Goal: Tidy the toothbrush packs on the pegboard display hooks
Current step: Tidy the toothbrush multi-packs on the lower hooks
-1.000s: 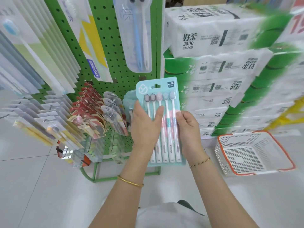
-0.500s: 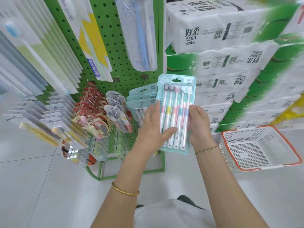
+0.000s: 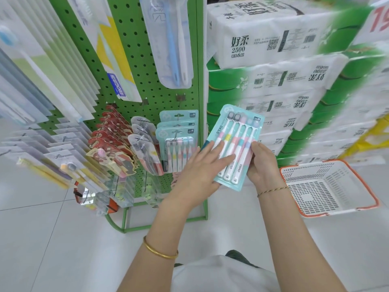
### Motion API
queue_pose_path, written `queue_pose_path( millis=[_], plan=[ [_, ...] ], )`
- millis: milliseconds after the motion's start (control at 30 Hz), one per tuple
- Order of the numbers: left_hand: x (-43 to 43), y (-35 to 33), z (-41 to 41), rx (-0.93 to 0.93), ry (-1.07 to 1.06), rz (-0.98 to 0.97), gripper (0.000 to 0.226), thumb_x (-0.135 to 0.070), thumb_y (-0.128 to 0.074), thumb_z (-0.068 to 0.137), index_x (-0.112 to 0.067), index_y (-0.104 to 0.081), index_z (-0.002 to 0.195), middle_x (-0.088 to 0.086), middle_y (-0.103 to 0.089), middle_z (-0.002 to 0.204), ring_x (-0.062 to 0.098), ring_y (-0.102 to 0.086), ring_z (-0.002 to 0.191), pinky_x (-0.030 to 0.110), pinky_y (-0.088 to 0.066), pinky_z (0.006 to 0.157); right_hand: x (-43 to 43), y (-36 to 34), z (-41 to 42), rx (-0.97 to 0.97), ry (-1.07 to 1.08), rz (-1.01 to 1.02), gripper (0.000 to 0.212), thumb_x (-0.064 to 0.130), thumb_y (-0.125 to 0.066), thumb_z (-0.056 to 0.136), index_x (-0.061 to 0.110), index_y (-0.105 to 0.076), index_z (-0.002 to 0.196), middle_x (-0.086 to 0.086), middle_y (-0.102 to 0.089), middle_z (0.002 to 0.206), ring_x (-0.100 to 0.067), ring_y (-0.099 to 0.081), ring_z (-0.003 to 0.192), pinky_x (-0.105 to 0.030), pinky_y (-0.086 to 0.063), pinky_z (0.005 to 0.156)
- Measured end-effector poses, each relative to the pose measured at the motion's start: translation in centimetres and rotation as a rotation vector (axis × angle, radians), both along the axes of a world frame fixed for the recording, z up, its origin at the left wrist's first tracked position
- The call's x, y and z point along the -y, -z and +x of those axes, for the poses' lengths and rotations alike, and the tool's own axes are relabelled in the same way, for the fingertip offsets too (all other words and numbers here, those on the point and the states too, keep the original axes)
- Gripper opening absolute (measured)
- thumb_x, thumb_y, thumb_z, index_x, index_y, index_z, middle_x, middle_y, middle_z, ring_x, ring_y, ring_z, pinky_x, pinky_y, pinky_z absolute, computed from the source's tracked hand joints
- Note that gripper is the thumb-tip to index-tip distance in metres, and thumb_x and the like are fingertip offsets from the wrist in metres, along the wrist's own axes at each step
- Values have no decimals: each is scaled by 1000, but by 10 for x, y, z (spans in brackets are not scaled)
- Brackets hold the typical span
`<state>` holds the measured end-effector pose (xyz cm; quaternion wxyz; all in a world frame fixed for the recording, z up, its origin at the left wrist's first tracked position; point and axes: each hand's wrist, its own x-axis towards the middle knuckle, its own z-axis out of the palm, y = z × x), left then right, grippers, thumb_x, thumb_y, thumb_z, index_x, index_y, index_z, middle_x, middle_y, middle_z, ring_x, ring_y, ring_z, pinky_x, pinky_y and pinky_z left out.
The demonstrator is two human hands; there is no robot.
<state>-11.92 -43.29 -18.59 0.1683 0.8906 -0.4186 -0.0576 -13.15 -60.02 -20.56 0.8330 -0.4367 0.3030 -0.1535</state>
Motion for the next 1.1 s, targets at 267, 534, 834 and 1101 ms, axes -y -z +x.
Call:
queue_pose_path(
  millis=[267,534,834,1101],
  plan=[
    [4,-9,0,-134,-153,-286,54,-4,-45,96,-27,-38,144,-2,-46,144,14,-41,129,17,-26,101,2,-1,-9,-76,-128,-45,28,30,-42,101,13,-62,90,-2,-69,74,-15,-63,66,-30,-53,66],
    [5,-16,2,-810,-645,-991,19,-14,-47,99,-24,-55,113,-9,-66,109,7,-64,101,32,-52,90,-12,21,-5,-283,11,-69,56,36,-59,92,5,-38,134,-6,-54,112,-22,-60,98,-36,-55,77],
    [-3,-7,12,-793,-797,-1061,24,-6,-62,90,-24,-63,106,-3,-70,109,15,-68,97,40,-56,84,-20,6,-3,78,41,-24,14,9,-50,97,11,-53,110,-3,-68,105,-14,-69,84,-27,-58,64],
    [-1,-14,10,-373,-888,-882,106,-15,-83,71,-29,-11,149,-4,-34,134,10,-38,118,26,-32,100,-23,-4,-2,111,5,-283,21,10,-50,97,15,-55,116,-2,-69,101,-16,-65,89,-37,-56,78]
  ],
)
